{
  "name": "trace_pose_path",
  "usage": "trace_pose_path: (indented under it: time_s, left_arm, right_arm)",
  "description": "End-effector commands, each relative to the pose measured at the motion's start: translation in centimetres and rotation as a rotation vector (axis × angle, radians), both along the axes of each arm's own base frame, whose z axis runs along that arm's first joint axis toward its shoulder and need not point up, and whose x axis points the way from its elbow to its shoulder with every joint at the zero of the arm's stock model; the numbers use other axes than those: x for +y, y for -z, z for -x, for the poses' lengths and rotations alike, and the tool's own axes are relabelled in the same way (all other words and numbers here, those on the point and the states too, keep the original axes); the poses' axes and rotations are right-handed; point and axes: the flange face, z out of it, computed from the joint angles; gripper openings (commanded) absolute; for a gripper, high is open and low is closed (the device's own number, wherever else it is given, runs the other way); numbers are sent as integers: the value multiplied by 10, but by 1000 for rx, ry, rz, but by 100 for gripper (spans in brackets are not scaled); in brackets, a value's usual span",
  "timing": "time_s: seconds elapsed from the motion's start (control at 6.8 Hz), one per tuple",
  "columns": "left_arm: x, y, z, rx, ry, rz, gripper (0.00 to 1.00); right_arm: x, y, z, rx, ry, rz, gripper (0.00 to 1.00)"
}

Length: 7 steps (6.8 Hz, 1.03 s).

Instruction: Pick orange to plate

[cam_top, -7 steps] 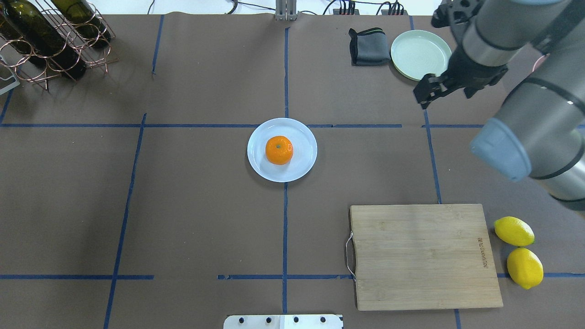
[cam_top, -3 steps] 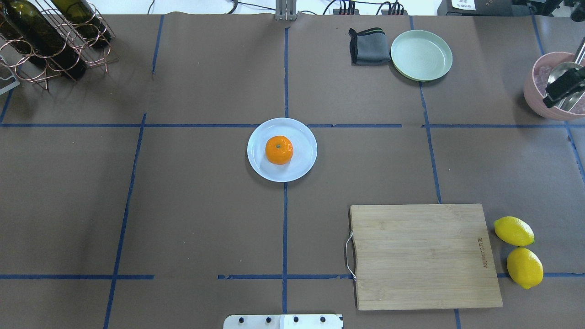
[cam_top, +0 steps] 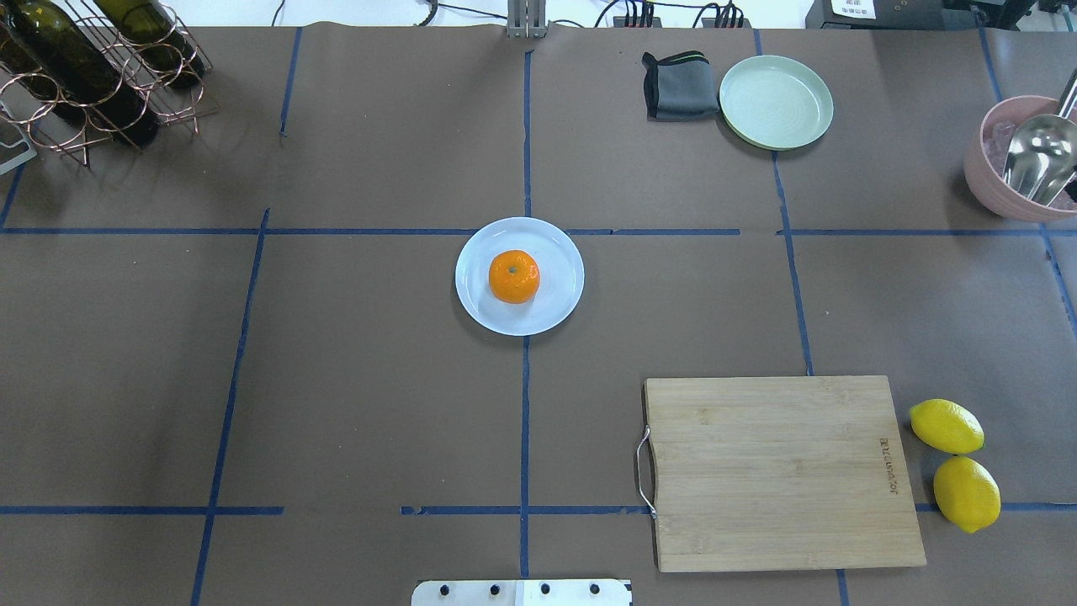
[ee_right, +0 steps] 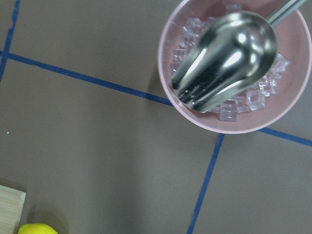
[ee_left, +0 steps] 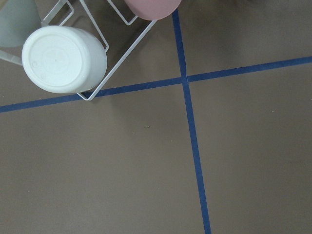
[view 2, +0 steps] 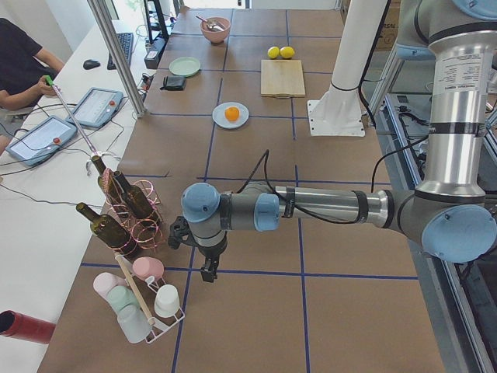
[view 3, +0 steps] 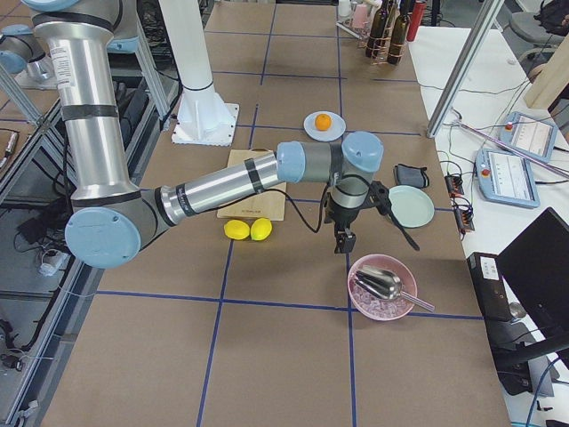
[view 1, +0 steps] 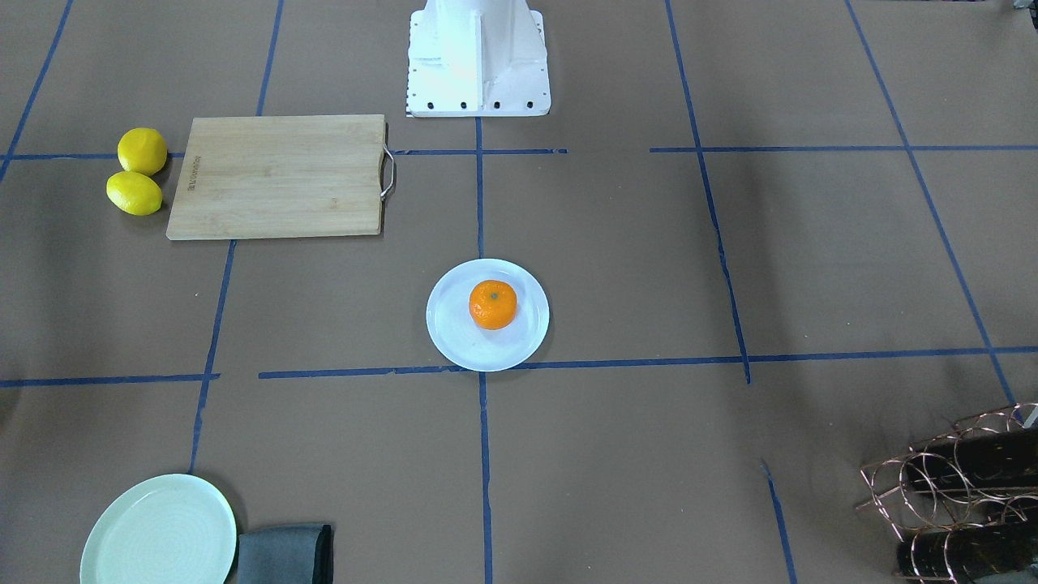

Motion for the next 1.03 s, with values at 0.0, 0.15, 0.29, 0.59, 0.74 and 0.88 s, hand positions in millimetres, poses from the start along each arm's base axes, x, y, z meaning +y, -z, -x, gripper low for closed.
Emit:
trace_pose_path:
  time_s: [0.0,0.15,0.29,0.59,0.74,0.88]
  left_arm:
    - [0,-1,-1,2,0,0,100]
    - [0,5,0,0,1,-13,100]
    - [-1,3,0,0,1,-14,100]
    - [-1,3,0,0,0,-14,100]
    - [-1,3,0,0,0,-12,100]
    - [-1,3,0,-2,1,-12,100]
  right_arm:
    - [15,-96,-47,-88,-32,32,100]
    - [11,-92,-48,-80,-39,-20,100]
    - [19,-104,-47,-69,-45,-5,100]
    - [25,-126,-47,-69,-74,54,100]
    - [26,-129,-46,-71,-92,78,100]
    - [26,-130,-46,-70,-103,92,100]
